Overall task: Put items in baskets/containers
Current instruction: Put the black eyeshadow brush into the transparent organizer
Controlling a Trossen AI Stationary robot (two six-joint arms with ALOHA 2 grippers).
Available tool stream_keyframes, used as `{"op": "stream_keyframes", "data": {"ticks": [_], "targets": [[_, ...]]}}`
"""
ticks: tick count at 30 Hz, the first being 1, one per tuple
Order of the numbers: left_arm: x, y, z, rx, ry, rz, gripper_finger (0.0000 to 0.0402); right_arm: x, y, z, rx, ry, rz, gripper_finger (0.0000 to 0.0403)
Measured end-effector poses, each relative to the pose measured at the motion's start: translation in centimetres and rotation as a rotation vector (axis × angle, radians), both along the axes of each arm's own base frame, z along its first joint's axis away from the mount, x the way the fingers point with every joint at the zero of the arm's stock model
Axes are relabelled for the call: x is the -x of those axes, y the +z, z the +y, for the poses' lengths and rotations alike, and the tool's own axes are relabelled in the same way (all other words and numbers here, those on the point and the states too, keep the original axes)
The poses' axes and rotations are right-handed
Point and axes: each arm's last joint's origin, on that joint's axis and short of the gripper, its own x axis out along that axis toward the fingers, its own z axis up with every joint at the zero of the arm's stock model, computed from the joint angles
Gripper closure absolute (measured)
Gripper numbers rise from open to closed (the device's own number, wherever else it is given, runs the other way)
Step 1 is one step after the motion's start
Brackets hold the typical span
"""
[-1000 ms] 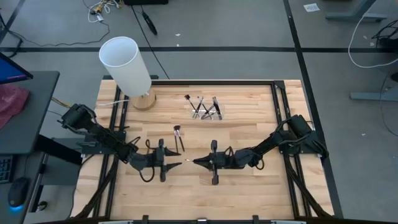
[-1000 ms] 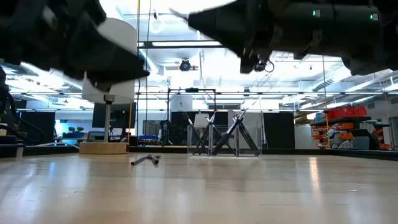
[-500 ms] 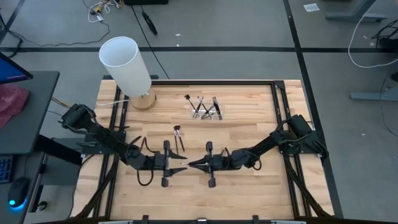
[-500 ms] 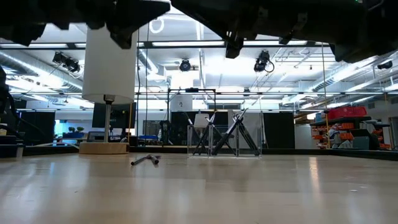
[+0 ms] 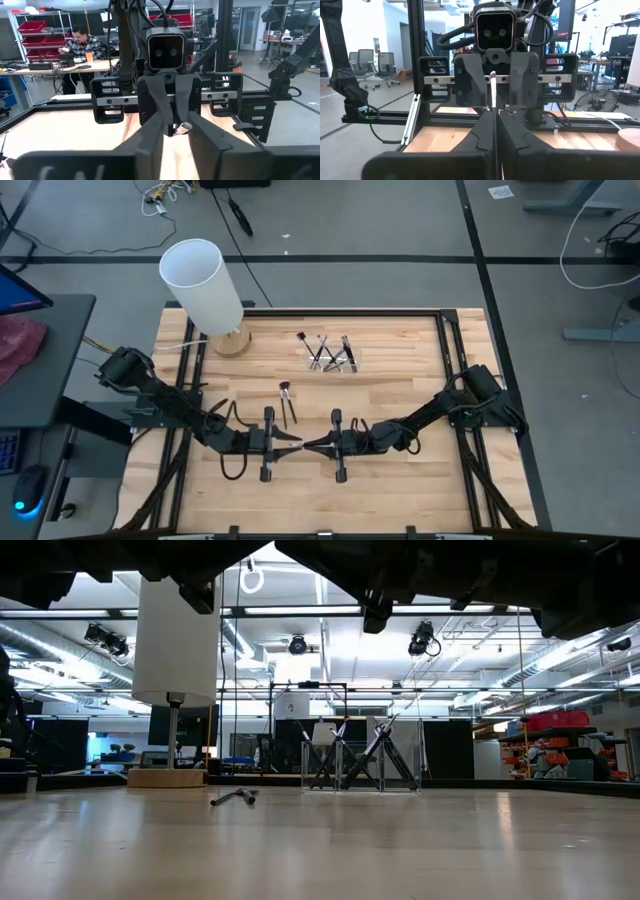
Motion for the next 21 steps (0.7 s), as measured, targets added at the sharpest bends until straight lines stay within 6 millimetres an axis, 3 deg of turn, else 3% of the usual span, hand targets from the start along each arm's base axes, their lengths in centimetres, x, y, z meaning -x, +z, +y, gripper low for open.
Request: {"op": "stream_keyframes", "data": {"ticks": [7, 13, 21], "targets": [[0.0, -0.3, -0.1, -0.034, -0.005, 0.031, 0.0387, 0.0, -0.1, 0.0, 0.006, -0.002, 0.015, 0.0395], [0.0, -0.5, -0.1, -0.044, -0.004, 0.040, 0.0380, -0.1, -0.4, 0.0, -0.017, 0.002, 0.057, 0.0361], [-0.1, -1.3, 0.0, -0.062, -0.022, 0.121, 0.0391, 0.1, -1.6, -0.1, -0.039, -0.040, 0.240, 0.0306]]}}
